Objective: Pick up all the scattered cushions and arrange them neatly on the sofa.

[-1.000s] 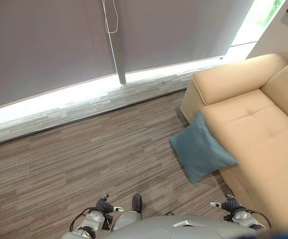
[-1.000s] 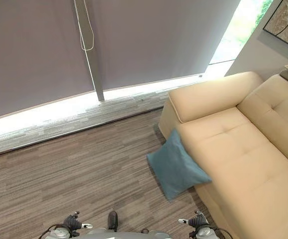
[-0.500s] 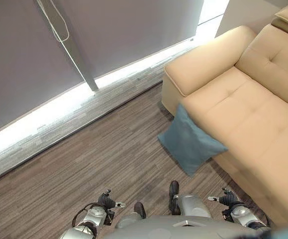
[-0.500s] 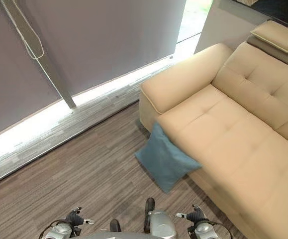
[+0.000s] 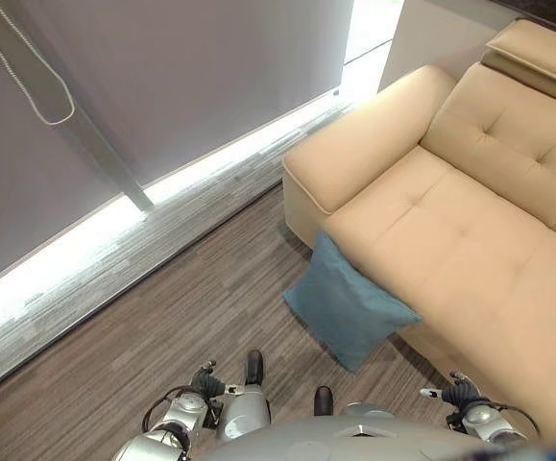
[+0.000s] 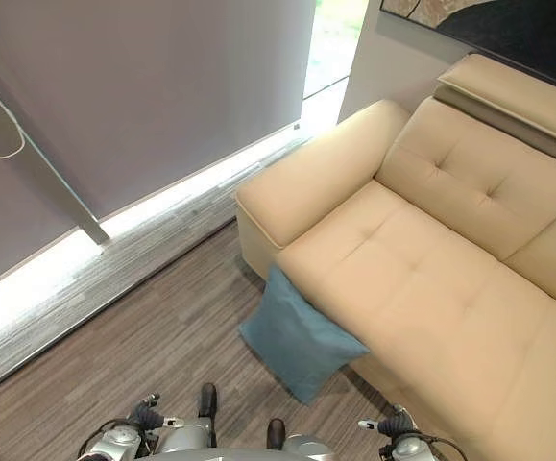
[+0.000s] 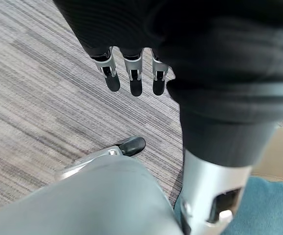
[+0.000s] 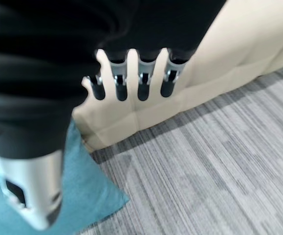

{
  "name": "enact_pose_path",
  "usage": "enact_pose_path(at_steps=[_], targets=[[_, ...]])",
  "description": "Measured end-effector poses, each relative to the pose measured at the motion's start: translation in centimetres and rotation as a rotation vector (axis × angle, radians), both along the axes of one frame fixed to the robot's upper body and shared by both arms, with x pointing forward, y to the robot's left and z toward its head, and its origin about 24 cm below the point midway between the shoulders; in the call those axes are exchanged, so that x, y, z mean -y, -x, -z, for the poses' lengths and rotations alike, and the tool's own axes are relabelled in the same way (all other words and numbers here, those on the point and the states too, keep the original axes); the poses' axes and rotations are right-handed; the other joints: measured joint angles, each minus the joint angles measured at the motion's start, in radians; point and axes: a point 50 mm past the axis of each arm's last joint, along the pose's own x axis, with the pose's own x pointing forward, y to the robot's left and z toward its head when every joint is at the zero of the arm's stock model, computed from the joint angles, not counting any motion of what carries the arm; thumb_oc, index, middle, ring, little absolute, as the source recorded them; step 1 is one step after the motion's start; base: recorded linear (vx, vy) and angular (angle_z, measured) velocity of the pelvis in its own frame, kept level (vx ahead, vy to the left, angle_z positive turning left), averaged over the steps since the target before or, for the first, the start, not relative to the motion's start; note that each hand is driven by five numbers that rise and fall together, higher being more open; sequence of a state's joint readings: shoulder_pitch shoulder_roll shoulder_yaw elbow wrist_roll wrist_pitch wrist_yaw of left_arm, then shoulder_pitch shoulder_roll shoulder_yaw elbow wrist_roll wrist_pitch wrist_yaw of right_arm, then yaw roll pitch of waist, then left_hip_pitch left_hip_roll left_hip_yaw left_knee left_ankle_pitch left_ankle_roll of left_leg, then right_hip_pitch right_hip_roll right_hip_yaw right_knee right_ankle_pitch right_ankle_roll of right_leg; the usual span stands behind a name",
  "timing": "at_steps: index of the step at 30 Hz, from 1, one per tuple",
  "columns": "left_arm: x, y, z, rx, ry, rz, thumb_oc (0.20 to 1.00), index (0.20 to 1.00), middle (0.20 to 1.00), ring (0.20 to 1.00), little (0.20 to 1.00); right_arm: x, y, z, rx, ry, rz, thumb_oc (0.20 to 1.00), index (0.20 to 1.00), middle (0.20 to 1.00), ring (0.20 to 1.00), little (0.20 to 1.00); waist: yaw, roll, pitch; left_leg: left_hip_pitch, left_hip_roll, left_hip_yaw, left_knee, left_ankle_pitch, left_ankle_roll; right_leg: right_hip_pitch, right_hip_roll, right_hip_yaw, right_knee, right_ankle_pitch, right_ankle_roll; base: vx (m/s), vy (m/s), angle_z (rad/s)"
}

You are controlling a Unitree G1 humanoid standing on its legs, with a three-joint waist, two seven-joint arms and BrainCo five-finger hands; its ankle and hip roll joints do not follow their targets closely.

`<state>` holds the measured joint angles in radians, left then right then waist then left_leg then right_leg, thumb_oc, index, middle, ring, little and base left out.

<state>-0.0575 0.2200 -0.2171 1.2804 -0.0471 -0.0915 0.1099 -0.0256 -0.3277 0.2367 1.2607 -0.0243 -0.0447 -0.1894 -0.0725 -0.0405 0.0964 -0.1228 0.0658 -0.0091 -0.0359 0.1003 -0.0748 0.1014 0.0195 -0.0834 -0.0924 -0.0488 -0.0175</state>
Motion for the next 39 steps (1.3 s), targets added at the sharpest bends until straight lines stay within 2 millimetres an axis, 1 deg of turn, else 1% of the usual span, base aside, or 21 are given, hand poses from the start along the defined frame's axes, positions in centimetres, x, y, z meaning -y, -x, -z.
enact_pose_path(at_steps=[1, 4, 5, 6, 7, 9, 12, 14, 17, 18, 22, 24, 27, 31, 32, 33, 34, 35, 36, 38, 39], targets=[[-0.2, 0.6, 0.1, -0.018, -0.003, -0.008, 1.000, 1.000, 1.000, 1.000, 1.000, -0.7, 0.6, 0.4, -0.018, -0.024, 0.029, 1.000, 1.000, 1.000, 1.000, 1.000, 0.009, -0.010, -0.007, 0.084, -0.045, 0.057, -0.059, -0.001, 0.063, 0.003, -0.057, 0.058, 0.052, -0.036, 0.041, 0.23, 0.286, -1.06], [-0.8, -1.1, -0.5, 0.024, -0.023, 0.005, 1.000, 1.000, 1.000, 1.000, 1.000, -1.9, 1.3, 0.9, -0.031, -0.066, 0.033, 1.000, 1.000, 1.000, 1.000, 1.000, -0.006, 0.008, -0.014, 0.115, -0.121, 0.148, -0.058, -0.048, 0.152, -0.127, -0.142, 0.069, 0.302, -0.106, 0.134, 0.15, 0.292, -0.94], [-1.8, -1.6, -0.9, 0.033, -0.050, 0.004, 1.000, 1.000, 1.000, 1.000, 1.000, -2.3, 0.2, 0.7, 0.001, -0.076, 0.019, 1.000, 1.000, 1.000, 1.000, 1.000, -0.017, 0.004, -0.008, 0.120, -0.129, 0.190, -0.057, -0.063, 0.177, -0.255, -0.159, 0.067, 0.513, -0.120, 0.173, 0.12, 0.196, -1.40], [-2.5, -1.7, -1.1, 0.035, -0.072, 0.009, 1.000, 1.000, 1.000, 1.000, 1.000, -3.1, -1.6, 0.5, 0.045, -0.094, 0.001, 1.000, 1.000, 1.000, 1.000, 1.000, -0.010, -0.009, -0.001, 0.124, -0.126, 0.285, -0.057, -0.073, 0.176, -0.368, -0.202, -0.028, 0.607, -0.096, 0.211, 0.22, 0.124, -1.95], [-3.0, -1.3, -1.1, 0.019, -0.084, 0.004, 1.000, 1.000, 1.000, 1.000, 1.000, -4.2, -3.6, 0.0, 0.099, -0.114, -0.046, 1.000, 1.000, 1.000, 1.000, 1.000, 0.000, -0.011, 0.013, 0.134, -0.128, 0.344, -0.051, -0.092, 0.160, -0.414, -0.266, -0.202, 0.571, -0.082, 0.217, 0.16, 0.031, -1.66], [-2.8, -1.2, -1.0, 0.026, -0.072, -0.011, 1.000, 1.000, 1.000, 1.000, 1.000, -4.3, -3.8, 0.0, 0.107, -0.116, -0.054, 1.000, 1.000, 1.000, 1.000, 1.000, 0.012, -0.006, 0.016, 0.161, -0.132, 0.397, -0.050, -0.131, 0.130, -0.405, -0.300, -0.397, 0.447, -0.061, 0.199, 0.08, -0.087, -1.01], [-2.2, -0.8, -0.8, 0.021, -0.056, -0.002, 1.000, 1.000, 1.000, 1.000, 1.000, -3.1, -2.3, 0.1, 0.073, -0.084, -0.033, 1.000, 1.000, 1.000, 1.000, 1.000, 0.008, -0.006, 0.007, 0.170, -0.112, 0.373, -0.021, -0.145, 0.119, -0.363, -0.181, -0.238, 0.323, -0.002, 0.150, 0.08, -0.129, 0.08], [-1.5, 1.4, 0.0, -0.040, -0.037, -0.012, 1.000, 1.000, 1.000, 1.000, 1.000, -2.0, -1.3, 0.2, 0.045, -0.058, -0.016, 1.000, 1.000, 1.000, 1.000, 1.000, 0.010, 0.022, -0.019, 0.164, -0.053, 0.338, 0.054, -0.164, 0.086, -0.277, -0.106, -0.238, 0.207, 0.035, 0.055, 0.05, -0.197, 0.33], [0.0, -0.8, -0.2, 0.002, -0.010, 0.036, 1.000, 1.000, 1.000, 1.000, 1.000, -1.2, -0.9, 0.1, 0.048, -0.045, 0.014, 1.000, 1.000, 1.000, 1.000, 1.000, 0.011, -0.035, -0.025, -0.089, -0.010, 0.219, 0.555, -0.135, -0.028, -0.195, -0.087, -0.206, 0.097, 0.064, -0.019, 0.03, -0.018, 0.20], [0.1, -1.2, -0.3, 0.011, -0.013, 0.063, 1.000, 1.000, 1.000, 1.000, 1.000, -1.0, -1.4, -0.1, 0.058, -0.031, 0.011, 1.000, 1.000, 1.000, 1.000, 1.000, 0.016, -0.028, -0.027, -0.138, -0.016, 0.150, 0.605, -0.164, -0.029, -0.194, -0.072, -0.184, 0.089, 0.070, -0.034, 0.08, 0.075, -0.61], [0.2, -1.1, -0.3, 0.017, -0.009, 0.064, 1.000, 1.000, 1.000, 1.000, 1.000, -0.8, -2.4, -0.4, 0.068, -0.009, -0.029, 1.000, 1.000, 1.000, 1.000, 1.000, 0.028, -0.015, -0.031, -0.060, -0.032, -0.031, 0.146, -0.144, -0.027, -0.168, 0.020, -0.096, 0.022, 0.104, -0.009, 0.04, 0.091, -1.00], [0.3, -1.6, -0.4, 0.027, -0.005, 0.071, 1.000, 1.000, 1.000, 1.000, 1.000, -0.4, -1.3, -0.2, 0.041, 0.000, -0.023, 1.000, 1.000, 1.000, 1.000, 1.000, 0.004, -0.037, -0.028, -0.047, -0.046, -0.021, 0.147, -0.127, -0.025, -0.153, 0.037, -0.102, 0.006, 0.092, -0.032, 0.01, 0.213, -0.19], [0.4, -2.1, -0.6, 0.036, 0.006, 0.080, 1.000, 1.000, 1.000, 1.000, 1.000, -0.3, -0.4, 0.0, 0.008, 0.004, -0.010, 1.000, 1.000, 1.000, 1.000, 1.000, 0.001, -0.059, -0.023, 0.017, -0.080, 0.028, 0.097, -0.109, 0.013, -0.171, 0.049, -0.085, 0.041, 0.066, -0.005, -0.01, 0.177, -0.16], [-0.2, -1.2, -0.4, 0.002, -0.009, 0.070, 1.000, 1.000, 1.000, 1.000, 1.000, -0.8, -1.8, -0.2, 0.039, -0.005, -0.019, 1.000, 1.000, 1.000, 1.000, 1.000, 0.007, -0.034, -0.014, 0.096, -0.105, 0.030, 0.021, -0.131, 0.070, -0.191, 0.091, -0.037, 0.042, 0.123, -0.055, -0.05, 0.205, -0.33], [-0.6, -1.0, -0.4, -0.003, -0.019, 0.067, 1.000, 1.000, 1.000, 1.000, 1.000, -1.2, -2.6, -0.3, 0.059, -0.016, -0.025, 1.000, 1.000, 1.000, 1.000, 1.000, 0.020, -0.041, -0.011, 0.091, -0.122, 0.033, 0.025, -0.138, 0.099, -0.205, 0.097, 0.008, 0.046, 0.145, -0.029, -0.06, 0.110, -0.84], [-0.8, -0.7, -0.3, -0.010, -0.022, 0.064, 1.000, 1.000, 1.000, 1.000, 1.000, -1.4, -3.4, -0.5, 0.081, -0.020, -0.031, 1.000, 1.000, 1.000, 1.000, 1.000, 0.043, -0.035, -0.008, 0.097, -0.131, 0.044, 0.003, -0.123, 0.130, -0.220, 0.106, 0.026, 0.046, 0.131, 0.076, -0.06, 0.108, -1.26], [-0.8, -0.9, -0.4, -0.003, -0.022, 0.055, 1.000, 1.000, 1.000, 1.000, 1.000, -1.5, -4.6, -0.9, 0.114, -0.021, -0.033, 1.000, 1.000, 1.000, 1.000, 1.000, 0.058, -0.005, 0.019, 0.107, -0.084, 0.060, -0.016, -0.083, 0.150, -0.250, 0.098, -0.060, 0.114, 0.030, 0.067, -0.05, 0.076, -1.31], [-0.3, -1.1, -0.3, 0.005, -0.004, 0.038, 1.000, 1.000, 1.000, 1.000, 1.000, -1.2, -5.7, -1.5, 0.148, -0.012, -0.042, 1.000, 1.000, 1.000, 1.000, 1.000, 0.063, 0.040, 0.050, 0.104, -0.048, 0.088, -0.011, -0.077, 0.155, -0.303, -0.022, -0.179, 0.273, 0.021, 0.077, -0.05, 0.056, -1.28], [-1.1, -0.9, -0.5, 0.005, -0.023, 0.022, 1.000, 1.000, 1.000, 1.000, 1.000, -1.4, -5.1, -1.2, 0.135, -0.017, -0.044, 1.000, 1.000, 1.000, 1.000, 1.000, 0.079, 0.028, 0.048, 0.101, -0.048, 0.117, -0.008, -0.089, 0.153, -0.307, -0.169, -0.183, 0.357, -0.007, 0.127, -0.03, 0.017, -0.86], [-2.3, -0.4, -0.6, -0.005, -0.049, 0.013, 1.000, 1.000, 1.000, 1.000, 1.000, -1.2, -3.8, -0.8, 0.103, -0.017, -0.034, 1.000, 1.000, 1.000, 1.000, 1.000, 0.087, 0.006, 0.034, 0.099, -0.039, 0.112, -0.014, -0.080, 0.145, -0.246, -0.238, -0.181, 0.352, -0.025, 0.182, 0.00, 0.007, -0.17], [-3.4, -0.5, -1.0, -0.003, -0.081, 0.016, 1.000, 1.000, 1.000, 1.000, 1.000, -1.7, -2.7, -0.3, 0.080, -0.031, -0.027, 1.000, 1.000, 1.000, 1.000, 1.000, 0.088, -0.045, 0.008, 0.082, -0.054, 0.105, -0.013, -0.066, 0.119, -0.164, -0.238, -0.164, 0.229, -0.001, 0.229, 0.03, -0.036, 0.25]])
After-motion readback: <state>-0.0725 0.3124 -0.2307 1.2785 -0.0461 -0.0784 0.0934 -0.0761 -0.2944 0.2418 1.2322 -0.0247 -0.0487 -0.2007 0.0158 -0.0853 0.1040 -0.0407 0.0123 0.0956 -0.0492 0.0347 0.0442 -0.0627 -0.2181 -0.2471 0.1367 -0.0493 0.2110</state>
